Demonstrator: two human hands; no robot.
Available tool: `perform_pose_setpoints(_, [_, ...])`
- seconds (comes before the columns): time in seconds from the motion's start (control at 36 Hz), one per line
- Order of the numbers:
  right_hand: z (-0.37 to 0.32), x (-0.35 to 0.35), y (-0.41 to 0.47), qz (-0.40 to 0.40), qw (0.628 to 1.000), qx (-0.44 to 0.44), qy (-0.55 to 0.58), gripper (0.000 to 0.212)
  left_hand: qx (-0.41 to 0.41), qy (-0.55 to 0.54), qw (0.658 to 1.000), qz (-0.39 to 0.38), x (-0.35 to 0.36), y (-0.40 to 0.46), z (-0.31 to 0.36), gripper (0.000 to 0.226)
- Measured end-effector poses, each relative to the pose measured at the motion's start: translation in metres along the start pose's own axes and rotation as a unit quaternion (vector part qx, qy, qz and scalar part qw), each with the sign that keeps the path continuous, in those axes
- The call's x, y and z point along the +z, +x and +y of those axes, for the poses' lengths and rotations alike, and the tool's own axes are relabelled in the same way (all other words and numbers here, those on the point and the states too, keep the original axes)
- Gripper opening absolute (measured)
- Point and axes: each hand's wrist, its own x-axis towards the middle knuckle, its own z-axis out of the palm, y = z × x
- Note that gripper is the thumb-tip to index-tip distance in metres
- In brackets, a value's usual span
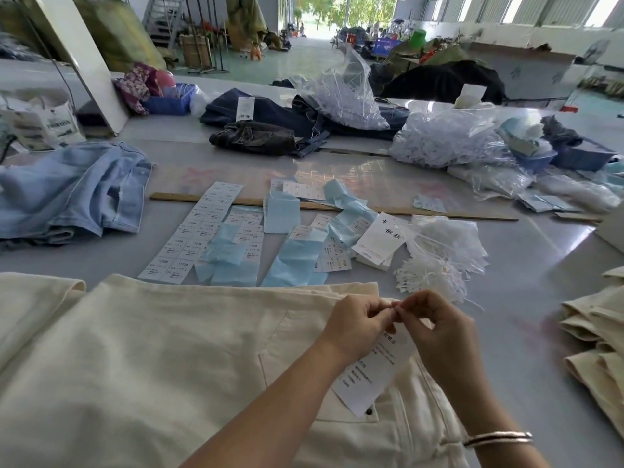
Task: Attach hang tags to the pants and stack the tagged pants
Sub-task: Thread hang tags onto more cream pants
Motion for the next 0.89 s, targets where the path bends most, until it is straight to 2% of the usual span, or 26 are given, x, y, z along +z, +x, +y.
perform_pose_setpoints(0.08, [0.005, 0.006, -0.003, 0.010, 1.000, 0.003, -0.009, 0.029, 0.008, 0.021, 1.000, 0.016, 0.004, -0.004, 0.002, 0.021])
perform_pose_setpoints(0.19, [0.015, 0.009, -0.002, 0.066, 0.992, 0.094, 0.058, 0.038, 0.017, 0.116, 0.992, 0.055, -0.007, -0.018, -0.003, 0.040])
perform_pose_setpoints(0.25, [0.016, 0.010, 0.003, 0.093, 0.989, 0.101, 0.048, 0.035, 0.035, 0.164, 0.981, 0.099, -0.029, -0.036, -0.012, 0.031])
perform_pose_setpoints(0.31, [0.004, 0.017, 0.009, 0.092, 0.993, 0.068, 0.011, 0.026, 0.030, 0.208, 0.966, 0.152, -0.057, -0.061, -0.027, 0.020])
perform_pose_setpoints(0.36, [-0.018, 0.037, 0.011, 0.072, 0.997, -0.001, -0.028, 0.023, -0.007, 0.240, 0.949, 0.204, -0.085, -0.092, -0.043, 0.019])
perform_pose_setpoints(0.42, [-0.050, 0.071, 0.010, 0.001, 0.996, -0.065, -0.055, 0.028, -0.032, 0.254, 0.936, 0.242, -0.106, -0.125, -0.059, 0.025])
perform_pose_setpoints(0.44, [-0.068, 0.092, 0.007, -0.066, 0.990, -0.103, -0.068, 0.030, -0.037, 0.263, 0.928, 0.259, -0.113, -0.142, -0.062, 0.029])
perform_pose_setpoints(0.5, [-0.104, 0.142, -0.003, -0.234, 0.950, -0.187, -0.085, 0.039, -0.016, 0.283, 0.921, 0.268, -0.122, -0.169, -0.060, 0.024])
perform_pose_setpoints(0.56, [-0.133, 0.198, -0.017, -0.378, 0.881, -0.265, -0.100, 0.052, -0.022, 0.301, 0.925, 0.231, -0.117, -0.188, -0.053, 0.020])
perform_pose_setpoints(0.61, [-0.154, 0.250, -0.032, -0.462, 0.808, -0.339, -0.137, 0.062, -0.059, 0.272, 0.952, 0.129, -0.125, -0.209, -0.053, 0.038])
perform_pose_setpoints(0.64, [-0.163, 0.272, -0.039, -0.482, 0.777, -0.373, -0.160, 0.065, -0.069, 0.262, 0.953, 0.134, -0.130, -0.224, -0.062, 0.049])
perform_pose_setpoints(0.67, [-0.170, 0.291, -0.044, -0.489, 0.754, -0.401, -0.182, 0.066, -0.133, 0.207, 0.958, 0.148, -0.139, -0.232, -0.061, 0.054])
perform_pose_setpoints(0.72, [-0.180, 0.319, -0.053, -0.478, 0.728, -0.442, -0.216, 0.068, -0.194, 0.134, 0.955, 0.178, -0.167, -0.250, -0.053, 0.062])
perform_pose_setpoints(0.78, [-0.185, 0.334, -0.056, -0.451, 0.709, -0.480, -0.252, 0.068, -0.185, 0.173, 0.932, 0.261, -0.195, -0.269, -0.047, 0.064])
perform_pose_setpoints(0.81, [-0.187, 0.334, -0.055, -0.439, 0.703, -0.494, -0.264, 0.062, -0.159, 0.204, 0.923, 0.285, -0.207, -0.281, -0.039, 0.054])
perform_pose_setpoints(0.86, [-0.190, 0.324, -0.051, -0.426, 0.713, -0.495, -0.256, 0.039, -0.100, 0.251, 0.903, 0.334, -0.227, -0.299, -0.026, 0.031])
perform_pose_setpoints(0.89, [-0.190, 0.316, -0.047, -0.416, 0.725, -0.490, -0.249, 0.029, -0.083, 0.248, 0.889, 0.376, -0.239, -0.305, -0.024, 0.033])
